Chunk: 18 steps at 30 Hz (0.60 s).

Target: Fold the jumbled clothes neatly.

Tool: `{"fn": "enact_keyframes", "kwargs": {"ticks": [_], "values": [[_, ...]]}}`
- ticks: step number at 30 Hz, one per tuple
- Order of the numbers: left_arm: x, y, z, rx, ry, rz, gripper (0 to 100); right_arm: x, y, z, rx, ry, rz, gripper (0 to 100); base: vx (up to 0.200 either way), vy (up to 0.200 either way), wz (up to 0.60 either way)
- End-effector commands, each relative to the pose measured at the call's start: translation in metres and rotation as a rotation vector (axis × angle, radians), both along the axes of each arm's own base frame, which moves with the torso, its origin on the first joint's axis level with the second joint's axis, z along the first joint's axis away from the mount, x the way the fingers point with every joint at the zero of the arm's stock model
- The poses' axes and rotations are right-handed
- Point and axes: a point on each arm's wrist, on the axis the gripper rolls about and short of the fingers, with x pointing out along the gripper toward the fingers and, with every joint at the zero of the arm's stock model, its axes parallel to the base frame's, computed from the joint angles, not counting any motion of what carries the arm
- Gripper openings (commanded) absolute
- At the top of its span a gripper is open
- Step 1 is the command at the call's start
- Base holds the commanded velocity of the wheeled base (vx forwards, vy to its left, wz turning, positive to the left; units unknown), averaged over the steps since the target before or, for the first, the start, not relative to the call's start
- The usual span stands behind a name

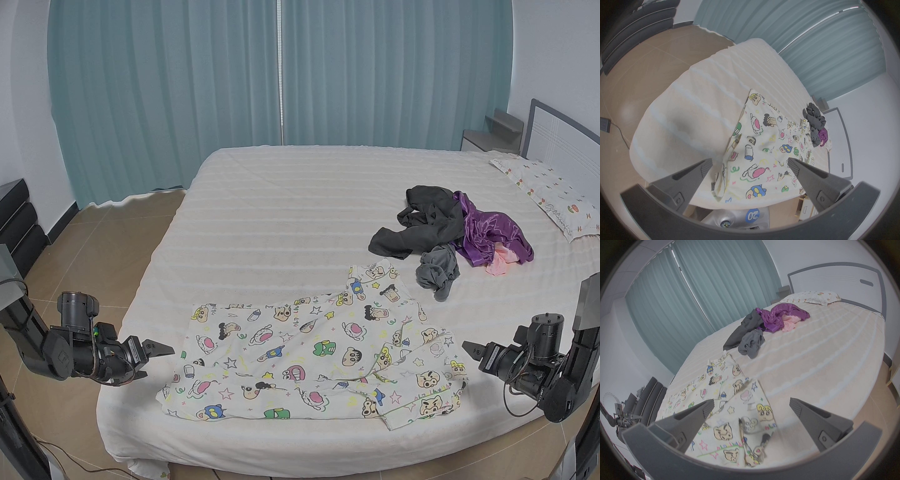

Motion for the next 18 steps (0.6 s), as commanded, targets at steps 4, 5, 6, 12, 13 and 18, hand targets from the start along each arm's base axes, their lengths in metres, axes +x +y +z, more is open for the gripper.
{"fn": "enact_keyframes", "kwargs": {"ticks": [4, 5, 6, 12, 13, 18], "values": [[-0.004, 0.0, 0.0, 0.004, -0.03, 0.001, 100, 0.001, 0.004, 0.003, 0.002, -0.015, 0.018, 100, 0.2, 0.0, 0.0], [-0.004, 0.0, 0.0, 0.004, -0.03, 0.001, 100, 0.001, 0.004, 0.003, 0.002, -0.015, 0.018, 100, 0.2, 0.0, 0.0], [-0.004, 0.0, -0.001, 0.006, -0.036, 0.002, 100, 0.0, 0.005, 0.002, 0.003, -0.012, 0.022, 100, 0.2, 0.0, 0.0], [-0.004, 0.0, -0.005, 0.011, -0.052, 0.001, 100, 0.0, 0.01, 0.0, 0.003, -0.003, 0.041, 100, 0.067, 0.0, 0.0], [-0.002, 0.0, -0.006, 0.014, -0.057, 0.004, 100, 0.0, 0.011, -0.001, 0.002, 0.003, 0.046, 100, 0.0, 0.0, 0.0], [0.003, -0.001, -0.01, 0.014, -0.073, 0.01, 100, 0.0, 0.016, -0.006, 0.001, 0.022, 0.065, 100, 0.0, 0.0, 0.0]]}}
